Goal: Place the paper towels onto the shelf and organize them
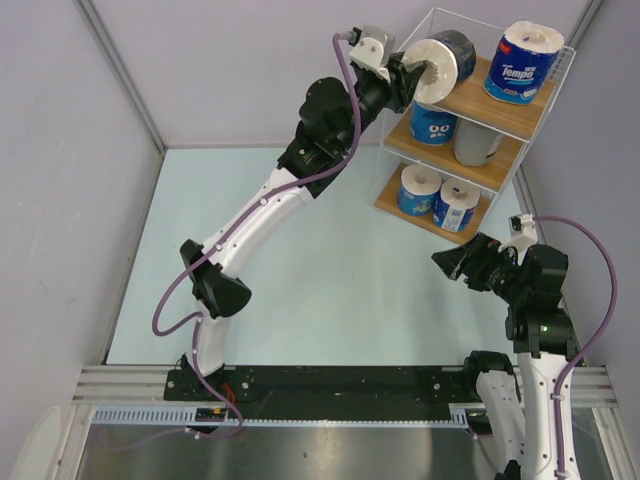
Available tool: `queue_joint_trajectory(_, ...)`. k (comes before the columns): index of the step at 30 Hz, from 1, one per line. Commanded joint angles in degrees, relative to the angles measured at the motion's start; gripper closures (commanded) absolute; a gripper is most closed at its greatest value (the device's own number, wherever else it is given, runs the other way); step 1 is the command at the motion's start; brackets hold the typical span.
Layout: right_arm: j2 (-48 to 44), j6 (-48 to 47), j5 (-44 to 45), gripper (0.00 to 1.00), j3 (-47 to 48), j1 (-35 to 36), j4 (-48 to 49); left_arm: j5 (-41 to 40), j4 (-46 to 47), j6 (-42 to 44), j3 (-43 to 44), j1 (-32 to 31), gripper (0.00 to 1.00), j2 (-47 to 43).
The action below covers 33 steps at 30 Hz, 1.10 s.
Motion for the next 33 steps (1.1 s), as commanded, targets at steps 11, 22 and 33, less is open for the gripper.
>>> queue_joint_trajectory(11,0.3,-1.2,0.1,0.14,0.0,0.1,1.6,0.2,9.8,-5.5,6.8,1.8,0.71,5.2)
queue_joint_trajectory(22,0.4,-1.6,0.4,0.14,-0.3,0.0,1.4,0.5,10.2,-6.0,6.9,1.9,0.71,7.2)
queue_joint_trajectory(33,0.2,-2.2,0.7,0.13,-0.8,0.0,0.8,1.2,11.8,-7.4,7.1,2.2,0.52,8.9)
